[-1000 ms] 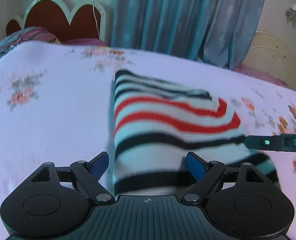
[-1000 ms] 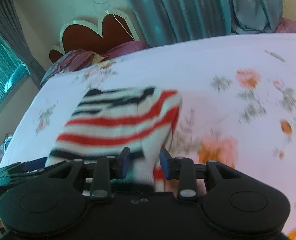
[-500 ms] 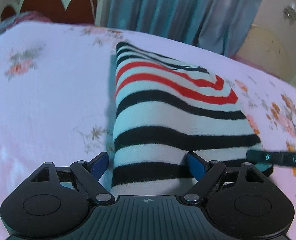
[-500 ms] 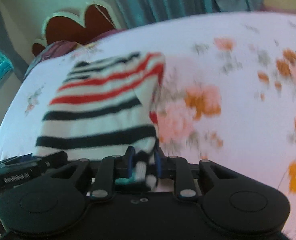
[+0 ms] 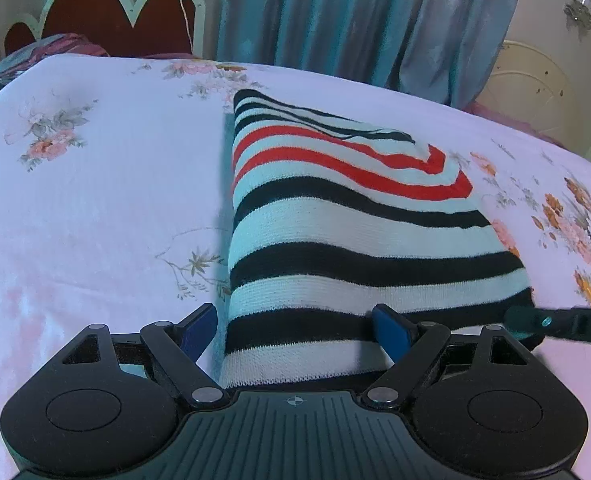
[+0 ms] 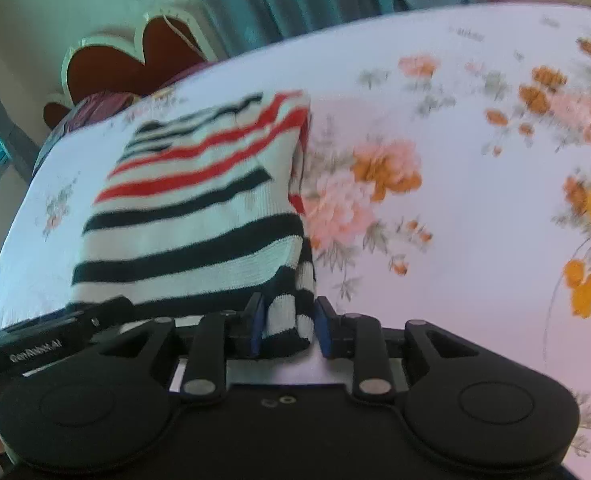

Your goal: Fold small clothes

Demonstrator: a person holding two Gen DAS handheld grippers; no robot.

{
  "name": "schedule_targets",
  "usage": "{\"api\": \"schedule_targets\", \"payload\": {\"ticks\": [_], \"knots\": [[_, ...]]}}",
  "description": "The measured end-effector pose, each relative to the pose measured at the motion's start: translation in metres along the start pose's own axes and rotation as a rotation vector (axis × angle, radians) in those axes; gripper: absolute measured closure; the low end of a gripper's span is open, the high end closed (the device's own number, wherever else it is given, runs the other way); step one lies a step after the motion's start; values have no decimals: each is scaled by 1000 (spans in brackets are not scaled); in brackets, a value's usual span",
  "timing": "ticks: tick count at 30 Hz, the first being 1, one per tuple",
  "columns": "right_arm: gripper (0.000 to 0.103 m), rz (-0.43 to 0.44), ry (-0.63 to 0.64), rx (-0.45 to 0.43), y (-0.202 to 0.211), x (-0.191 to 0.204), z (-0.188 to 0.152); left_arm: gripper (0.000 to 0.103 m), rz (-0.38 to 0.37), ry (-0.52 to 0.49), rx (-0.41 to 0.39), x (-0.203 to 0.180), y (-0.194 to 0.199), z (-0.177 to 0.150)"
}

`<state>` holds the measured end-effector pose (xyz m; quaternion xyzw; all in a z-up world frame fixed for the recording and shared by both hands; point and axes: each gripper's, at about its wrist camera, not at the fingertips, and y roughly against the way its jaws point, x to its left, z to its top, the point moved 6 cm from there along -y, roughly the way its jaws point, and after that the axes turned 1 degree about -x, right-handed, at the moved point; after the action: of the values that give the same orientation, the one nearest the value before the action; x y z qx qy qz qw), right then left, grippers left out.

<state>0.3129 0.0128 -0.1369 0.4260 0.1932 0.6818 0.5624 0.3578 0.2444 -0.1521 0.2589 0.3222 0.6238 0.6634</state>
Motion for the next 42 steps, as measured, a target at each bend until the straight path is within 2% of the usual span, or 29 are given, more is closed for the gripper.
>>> {"api": "schedule_targets", "payload": {"ticks": [4, 9, 13, 15, 17, 19, 22, 27, 33, 36, 38, 39, 42], "knots": [[76, -13, 49, -99, 19, 13, 11, 20, -1, 13, -26, -3, 10, 5], [76, -11, 122, -173, 29, 31, 27, 19, -26, 1, -69, -11, 20, 16], [79, -9, 157, -102, 7, 34, 18, 14, 3, -40, -38, -14, 6, 12], [85, -31, 166, -62, -6, 29, 9, 14, 12, -37, 3, -10, -4, 6], [87, -30, 142, -36, -16, 23, 1, 7, 5, -18, 14, -6, -7, 1], [87, -23, 127, -39, -19, 21, -2, 0, 22, -17, 13, -4, -8, 0], [86, -35, 161, -42, -18, 27, -7, 0, 30, -27, 15, -3, -9, -1], [86, -28, 146, -46, -17, 28, -11, 0, 69, 0, 42, -3, -10, 0], [81, -10, 125, -39, -17, 26, -8, 0, 181, -82, 23, -16, 4, -2], [78, -13, 135, -36, -17, 29, -8, 0, 157, -81, 73, -20, 10, -3], [77, -15, 136, -38, -17, 30, -9, 0, 116, -35, 127, -19, 12, -4], [75, -15, 136, -38, -17, 30, -9, 0, 129, -13, 129, -18, 14, -5], [69, -17, 149, -38, -14, 34, -9, 0, 237, 4, 44, -14, 34, -6]]}}
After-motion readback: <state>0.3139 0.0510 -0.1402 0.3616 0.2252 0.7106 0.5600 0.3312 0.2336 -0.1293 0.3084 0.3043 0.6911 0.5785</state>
